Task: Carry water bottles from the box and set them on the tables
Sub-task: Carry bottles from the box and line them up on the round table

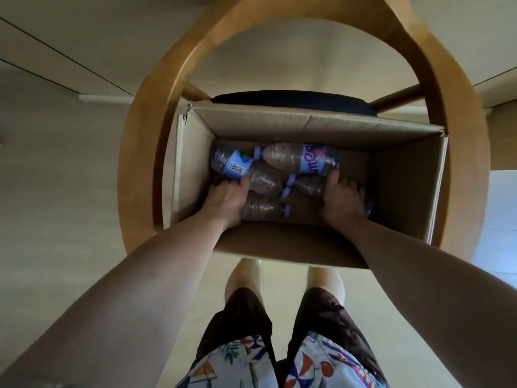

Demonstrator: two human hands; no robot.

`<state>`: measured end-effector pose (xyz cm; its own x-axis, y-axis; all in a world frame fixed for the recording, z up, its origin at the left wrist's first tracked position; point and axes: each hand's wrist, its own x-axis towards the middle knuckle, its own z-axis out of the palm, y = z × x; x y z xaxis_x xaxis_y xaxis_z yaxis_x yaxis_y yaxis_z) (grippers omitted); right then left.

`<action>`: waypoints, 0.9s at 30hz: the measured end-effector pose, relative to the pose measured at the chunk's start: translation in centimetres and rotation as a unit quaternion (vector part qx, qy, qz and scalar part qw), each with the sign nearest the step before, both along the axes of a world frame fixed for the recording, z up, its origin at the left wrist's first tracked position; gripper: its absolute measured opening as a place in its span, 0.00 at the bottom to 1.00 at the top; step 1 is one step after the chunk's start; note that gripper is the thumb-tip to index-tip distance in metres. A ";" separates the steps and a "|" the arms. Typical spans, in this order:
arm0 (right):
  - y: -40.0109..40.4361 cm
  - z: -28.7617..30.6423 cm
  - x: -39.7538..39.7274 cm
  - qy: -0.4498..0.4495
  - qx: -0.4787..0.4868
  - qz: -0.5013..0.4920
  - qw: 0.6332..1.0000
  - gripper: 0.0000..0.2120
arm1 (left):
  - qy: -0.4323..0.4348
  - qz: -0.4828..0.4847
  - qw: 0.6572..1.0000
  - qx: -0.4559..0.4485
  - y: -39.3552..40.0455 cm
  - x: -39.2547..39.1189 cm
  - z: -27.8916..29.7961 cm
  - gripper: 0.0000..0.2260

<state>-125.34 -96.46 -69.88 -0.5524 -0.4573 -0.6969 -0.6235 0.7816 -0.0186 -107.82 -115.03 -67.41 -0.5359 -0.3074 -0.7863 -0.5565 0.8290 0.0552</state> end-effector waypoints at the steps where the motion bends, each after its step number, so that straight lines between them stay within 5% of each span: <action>1: 0.0 0.1 -0.2 -0.025 -0.007 -0.018 1.000 0.41 | 0.000 0.000 1.000 -0.002 0.0 -0.2 0.3 0.26; 14: -1.6 8.6 -1.0 -0.108 -0.065 -0.130 0.983 0.44 | 0.049 0.161 0.986 0.006 -0.3 -0.9 10.1 0.33; 22: -5.2 18.6 -2.8 -0.173 -0.185 -0.179 0.951 0.33 | 0.137 0.361 0.920 0.062 -1.1 -1.9 20.0 0.30; 27: -7.3 24.4 -3.5 -0.215 -0.289 -0.276 0.891 0.35 | 0.216 0.419 0.878 0.086 -1.8 -3.8 25.5 0.26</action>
